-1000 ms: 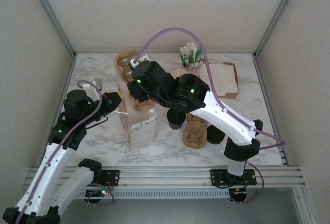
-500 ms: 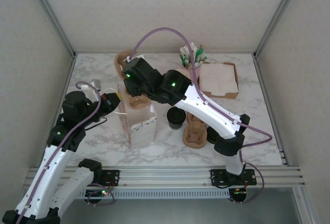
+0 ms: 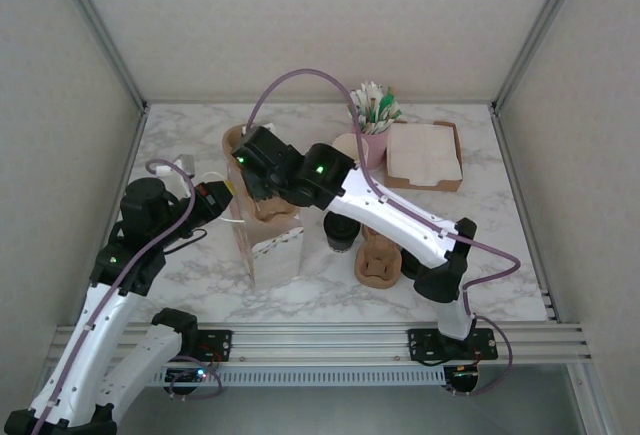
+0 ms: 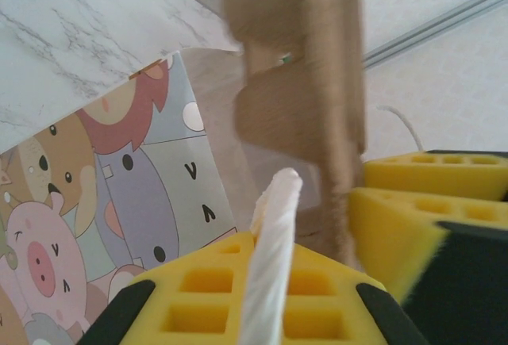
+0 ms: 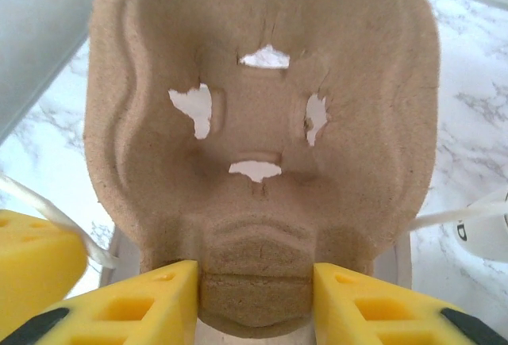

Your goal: Pack the takeout coffee

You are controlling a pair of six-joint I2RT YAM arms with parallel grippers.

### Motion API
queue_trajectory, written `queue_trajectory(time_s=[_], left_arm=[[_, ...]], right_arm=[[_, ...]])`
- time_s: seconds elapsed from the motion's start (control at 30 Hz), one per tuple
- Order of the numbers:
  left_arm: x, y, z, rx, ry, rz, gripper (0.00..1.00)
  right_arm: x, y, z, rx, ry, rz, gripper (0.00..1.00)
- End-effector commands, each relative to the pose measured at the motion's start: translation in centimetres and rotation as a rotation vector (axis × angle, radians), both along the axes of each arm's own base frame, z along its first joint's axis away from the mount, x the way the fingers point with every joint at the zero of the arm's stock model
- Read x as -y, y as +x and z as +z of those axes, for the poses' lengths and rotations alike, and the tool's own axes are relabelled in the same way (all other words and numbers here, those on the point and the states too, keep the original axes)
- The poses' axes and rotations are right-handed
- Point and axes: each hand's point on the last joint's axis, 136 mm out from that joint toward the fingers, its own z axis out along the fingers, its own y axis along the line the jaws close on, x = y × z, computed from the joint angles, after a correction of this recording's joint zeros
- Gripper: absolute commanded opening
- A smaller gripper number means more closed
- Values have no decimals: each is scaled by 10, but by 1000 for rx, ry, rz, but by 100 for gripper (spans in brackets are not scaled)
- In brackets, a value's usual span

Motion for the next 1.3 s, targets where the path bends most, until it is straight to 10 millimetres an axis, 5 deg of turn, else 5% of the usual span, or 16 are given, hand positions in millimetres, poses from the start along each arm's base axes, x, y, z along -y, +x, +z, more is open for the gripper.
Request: queue_trajectory(time_s=[0.0,0.57,1.27], left_arm=[[-1,-4,8,29,16,-1,7],[-4,-7,0,4,16,11,10],[-9,-10,-7,-10,32,32,13]], right_arm=[[3,-5,2,-29,33,-23,41],[-9,-3,35,-54,205,-82,41],[-7,-12,-15,-132,137,-107,40]])
